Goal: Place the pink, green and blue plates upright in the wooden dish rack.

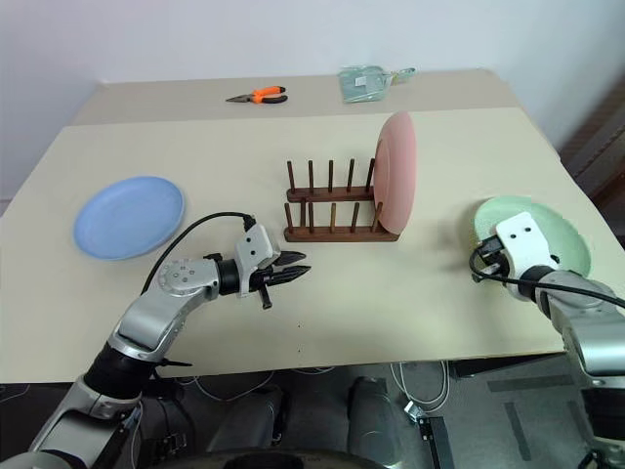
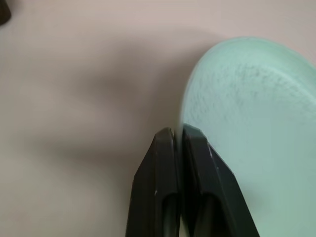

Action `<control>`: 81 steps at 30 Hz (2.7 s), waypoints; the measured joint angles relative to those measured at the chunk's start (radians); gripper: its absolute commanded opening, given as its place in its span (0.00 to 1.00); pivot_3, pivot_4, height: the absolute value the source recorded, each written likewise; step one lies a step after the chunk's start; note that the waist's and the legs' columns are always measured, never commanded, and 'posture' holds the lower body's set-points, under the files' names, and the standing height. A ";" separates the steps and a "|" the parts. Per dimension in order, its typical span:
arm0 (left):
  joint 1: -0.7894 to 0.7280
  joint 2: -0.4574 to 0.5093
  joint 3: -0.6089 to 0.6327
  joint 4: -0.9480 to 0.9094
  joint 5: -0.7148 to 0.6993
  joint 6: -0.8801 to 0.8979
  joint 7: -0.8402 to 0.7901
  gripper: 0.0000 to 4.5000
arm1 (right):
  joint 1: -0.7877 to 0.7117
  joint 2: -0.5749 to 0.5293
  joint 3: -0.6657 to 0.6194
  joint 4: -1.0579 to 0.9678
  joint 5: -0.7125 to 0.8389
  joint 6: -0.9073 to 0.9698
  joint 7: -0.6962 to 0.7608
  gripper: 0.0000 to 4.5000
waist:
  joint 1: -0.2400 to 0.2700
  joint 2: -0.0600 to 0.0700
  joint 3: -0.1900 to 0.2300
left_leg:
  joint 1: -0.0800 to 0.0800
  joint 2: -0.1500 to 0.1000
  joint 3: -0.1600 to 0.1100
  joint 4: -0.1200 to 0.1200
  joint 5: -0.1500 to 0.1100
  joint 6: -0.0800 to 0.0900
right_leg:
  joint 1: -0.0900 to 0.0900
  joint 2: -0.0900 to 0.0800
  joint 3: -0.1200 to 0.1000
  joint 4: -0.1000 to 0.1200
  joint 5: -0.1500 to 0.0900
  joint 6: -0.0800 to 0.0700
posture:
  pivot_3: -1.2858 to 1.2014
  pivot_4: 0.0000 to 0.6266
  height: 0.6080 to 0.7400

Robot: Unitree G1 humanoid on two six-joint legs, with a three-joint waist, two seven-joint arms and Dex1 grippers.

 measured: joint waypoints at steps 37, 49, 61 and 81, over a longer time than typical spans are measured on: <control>0.087 0.054 0.131 -0.095 -0.127 0.061 0.010 0.24 | -0.555 0.633 0.023 -0.235 1.188 0.131 -0.778 0.01 | -0.007 0.000 0.001 | -0.001 0.001 -0.003 -0.003 0.000 0.000 | -0.004 0.002 0.000 0.003 0.004 -0.004 | 0.52 0.24 1.00; 0.088 0.057 0.131 -0.096 -0.131 0.064 0.017 0.24 | -0.547 0.612 0.020 -0.206 1.195 0.116 -0.773 0.32 | -0.007 0.000 0.001 | -0.001 0.001 -0.003 -0.003 0.000 0.000 | -0.004 0.002 0.000 0.002 0.004 -0.004 | 0.52 0.24 1.00; 0.070 0.045 0.279 -0.051 -0.186 0.075 0.098 0.77 | -0.621 0.289 0.107 -0.203 0.746 0.086 -0.472 0.79 | -0.006 0.000 0.001 | -0.001 0.001 -0.003 -0.003 0.000 0.000 | -0.004 0.002 -0.001 0.001 0.001 0.000 | 0.52 0.24 1.00; -0.157 -0.007 0.924 0.343 -0.083 0.487 0.925 0.88 | -0.614 0.236 0.403 -0.385 0.278 -0.077 0.087 1.00 | 0.017 -0.012 0.001 | -0.001 0.000 -0.005 -0.002 0.001 -0.003 | -0.003 0.001 -0.003 0.002 0.004 0.000 | 0.52 0.24 1.00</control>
